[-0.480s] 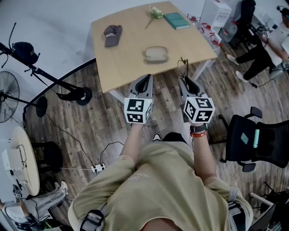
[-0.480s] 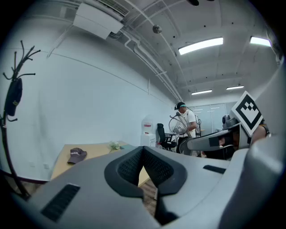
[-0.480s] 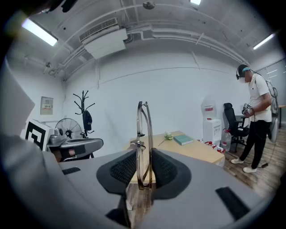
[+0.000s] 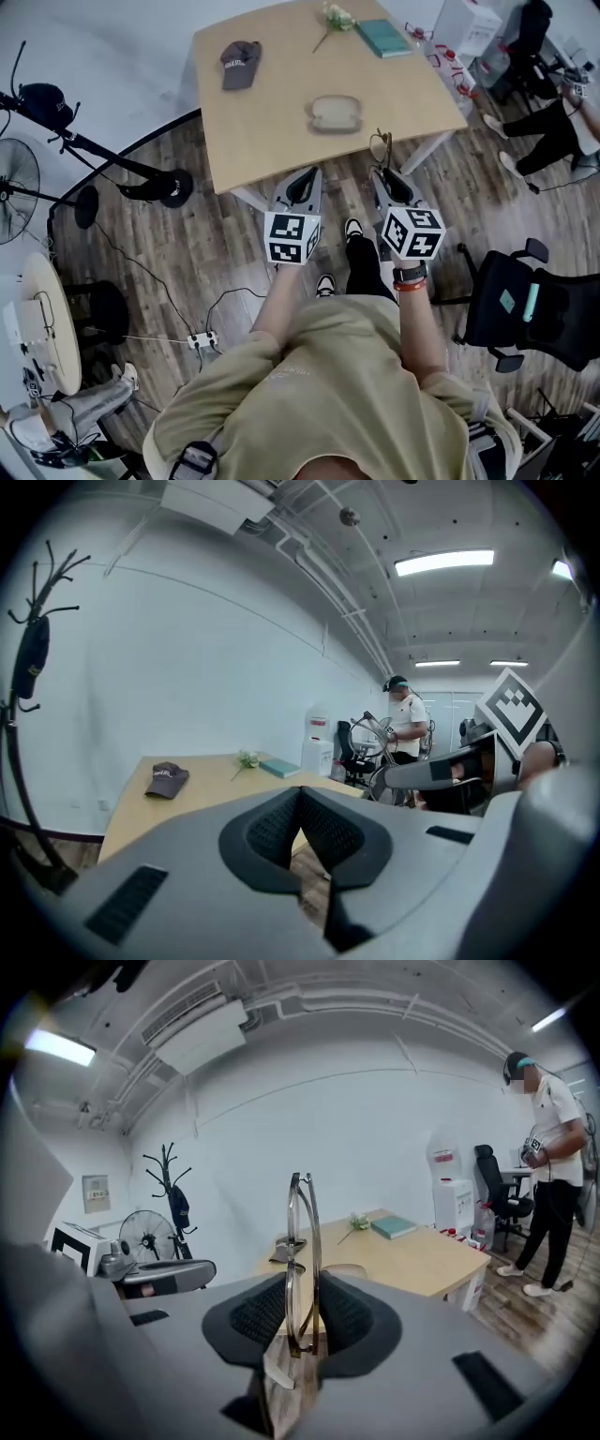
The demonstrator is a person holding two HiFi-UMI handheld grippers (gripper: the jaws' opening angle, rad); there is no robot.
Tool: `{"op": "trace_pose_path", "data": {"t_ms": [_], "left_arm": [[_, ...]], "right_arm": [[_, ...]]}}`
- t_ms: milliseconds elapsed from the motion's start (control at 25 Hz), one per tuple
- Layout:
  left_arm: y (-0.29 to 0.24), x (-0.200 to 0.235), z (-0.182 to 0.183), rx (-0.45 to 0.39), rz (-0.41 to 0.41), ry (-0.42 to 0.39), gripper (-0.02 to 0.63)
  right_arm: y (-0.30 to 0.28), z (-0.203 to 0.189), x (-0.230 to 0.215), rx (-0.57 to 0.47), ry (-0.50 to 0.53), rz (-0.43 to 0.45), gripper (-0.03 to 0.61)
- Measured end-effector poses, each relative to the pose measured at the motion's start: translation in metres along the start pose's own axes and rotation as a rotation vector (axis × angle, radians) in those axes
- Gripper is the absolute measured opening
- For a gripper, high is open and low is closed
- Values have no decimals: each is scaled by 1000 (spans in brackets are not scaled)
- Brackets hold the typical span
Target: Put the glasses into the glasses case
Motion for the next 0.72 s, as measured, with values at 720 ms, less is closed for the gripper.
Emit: {"op": "trace_pose_path", "data": {"t_ms": [720], "left_arm": [[-231, 94, 80, 33, 132, 76, 21]], "right_arm": [[-225, 101, -123, 252, -38, 220, 117]]}}
Point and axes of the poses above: the fingertips, and each gripper's own axes: y backward along the fingers, x to its left, z out of its top, the point moved 4 cm from there along y, backward along the fingers, and after that the axes turned 7 degrees about x, right-handed, at the moved point
